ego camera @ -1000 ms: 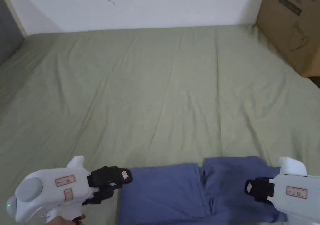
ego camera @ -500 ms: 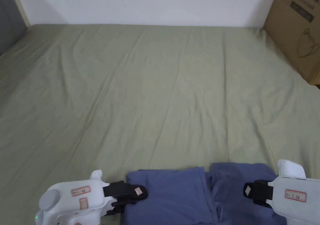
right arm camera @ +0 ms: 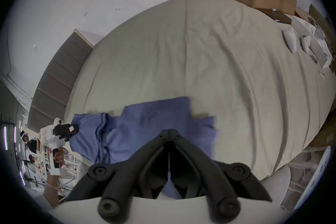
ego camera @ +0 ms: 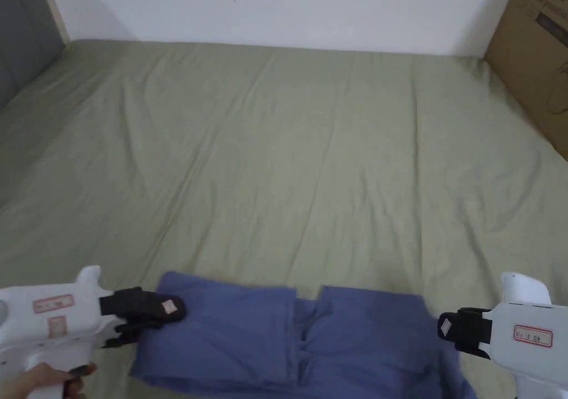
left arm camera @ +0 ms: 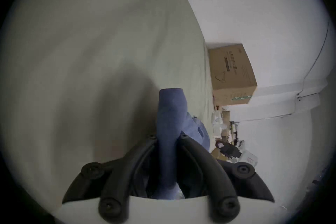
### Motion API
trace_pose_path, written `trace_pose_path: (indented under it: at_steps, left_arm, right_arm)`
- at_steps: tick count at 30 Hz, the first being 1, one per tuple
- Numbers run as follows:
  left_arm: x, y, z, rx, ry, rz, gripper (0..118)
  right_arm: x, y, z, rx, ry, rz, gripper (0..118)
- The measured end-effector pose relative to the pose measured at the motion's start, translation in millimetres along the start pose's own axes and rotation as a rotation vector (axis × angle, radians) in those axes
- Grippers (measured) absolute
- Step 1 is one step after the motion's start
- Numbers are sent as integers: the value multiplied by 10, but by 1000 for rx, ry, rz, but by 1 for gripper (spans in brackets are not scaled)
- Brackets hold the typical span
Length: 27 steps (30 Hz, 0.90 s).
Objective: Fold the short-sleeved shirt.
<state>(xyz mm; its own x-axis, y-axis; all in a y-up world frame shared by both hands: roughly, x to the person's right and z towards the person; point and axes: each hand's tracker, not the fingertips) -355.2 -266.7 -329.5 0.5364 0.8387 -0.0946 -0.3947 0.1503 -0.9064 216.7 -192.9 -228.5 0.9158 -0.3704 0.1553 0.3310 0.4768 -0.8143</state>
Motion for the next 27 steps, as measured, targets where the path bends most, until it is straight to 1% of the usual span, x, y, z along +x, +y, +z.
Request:
trace_pose_path:
  at_steps: [3,5,8,10,12,13,16,17,19,22,23,24,27]
  left_arm:
    - [-19,131,412,51,133,-34,13]
    - [-42,168,583,65,185,-31,13]
    - [-31,168,771,86,211,-19,13]
    - [108,87,790,100,213,-24,13]
    - [237,68,763,131,234,20,13]
    - [144,250,811,131,252,20,13]
    - [599,230,791,156,310,-98,13]
    - [849,65,697,145,265,-139,13]
    - [1226,-39,581,116,203,-176,13]
    - [1719,-224,290,90,221,-255,13]
    - [1829,-260,176,71,217,-282,13]
    - [1940,-304,27,56,214,-274,13]
    - [2031,-331,-438,-38,159,-308,13]
  right_arm:
    - [-52,8,-48,-5,10,12,0]
    - [-76,-5,-80,-12,17,18,0]
    - [-86,-41,-138,-23,22,20,0]
    - [-74,-65,-169,-32,26,16,0]
    - [-57,-76,-165,-32,31,9,0]
    - [-40,-76,-153,-32,37,6,0]
    - [13,-74,-87,-23,40,6,0]
    - [41,-69,-72,-19,38,4,0]
    - [111,-66,-35,-12,37,-4,0]
    - [228,-85,13,5,37,-35,0]
    - [266,-97,29,10,39,-46,0]
    - [310,-112,50,13,41,-59,0]
    - [428,-169,115,22,39,-78,0]
